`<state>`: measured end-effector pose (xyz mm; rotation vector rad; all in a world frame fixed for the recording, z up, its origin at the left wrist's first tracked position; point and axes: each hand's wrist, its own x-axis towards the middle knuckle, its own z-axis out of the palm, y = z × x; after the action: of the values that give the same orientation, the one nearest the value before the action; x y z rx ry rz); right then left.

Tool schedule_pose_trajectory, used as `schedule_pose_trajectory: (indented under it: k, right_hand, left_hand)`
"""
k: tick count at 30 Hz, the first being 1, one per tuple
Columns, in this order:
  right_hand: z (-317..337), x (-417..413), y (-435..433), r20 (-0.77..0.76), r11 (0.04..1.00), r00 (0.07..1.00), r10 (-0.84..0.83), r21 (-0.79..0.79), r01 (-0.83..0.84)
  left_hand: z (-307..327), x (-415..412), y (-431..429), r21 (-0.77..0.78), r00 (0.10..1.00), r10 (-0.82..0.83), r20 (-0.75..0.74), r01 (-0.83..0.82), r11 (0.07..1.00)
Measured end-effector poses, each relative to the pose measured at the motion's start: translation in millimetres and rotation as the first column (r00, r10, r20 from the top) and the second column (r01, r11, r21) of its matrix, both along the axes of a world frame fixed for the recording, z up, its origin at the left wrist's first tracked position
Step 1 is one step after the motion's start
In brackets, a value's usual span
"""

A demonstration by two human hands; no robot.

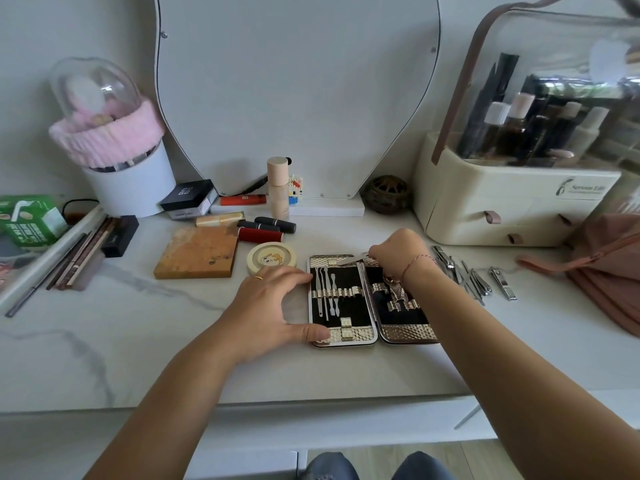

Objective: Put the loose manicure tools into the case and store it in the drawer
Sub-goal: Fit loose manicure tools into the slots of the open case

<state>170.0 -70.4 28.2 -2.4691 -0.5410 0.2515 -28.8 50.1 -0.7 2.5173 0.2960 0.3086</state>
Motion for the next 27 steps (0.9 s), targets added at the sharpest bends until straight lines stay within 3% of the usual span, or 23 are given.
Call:
schedule_pose_trajectory:
  k: [10,16,22,27]
  right_hand:
    - [-7.2,4.1,3.4,0.038,0.999,0.998,0.052,-0.017,-0.051]
    - [-5.2,-3.6,3.2,0.181,0.991,0.975,0.125,-0.07,-0.114]
    - [-0.9,-19.4,-2.1,0.329,0.933,0.894,0.303,-0.295,-0.208]
    - [-10.4,-32.3,-14.4,0.376,0.88,0.827,0.418,-0.392,-0.266]
  left_hand:
    - [1.2,0.1,-0.8,-0.004,1.0,-0.002,0.001,0.002,1.0]
    - [1.2,0.2,-0.5,0.01,1.0,-0.001,0.005,0.001,1.0]
    - [-1.4,0.5,1.2,0.014,1.0,-0.001,-0.006,0.001,1.0]
    - [-1.2,0.7,0.9,0.013,1.0,-0.003,-0.001,0.003,1.0]
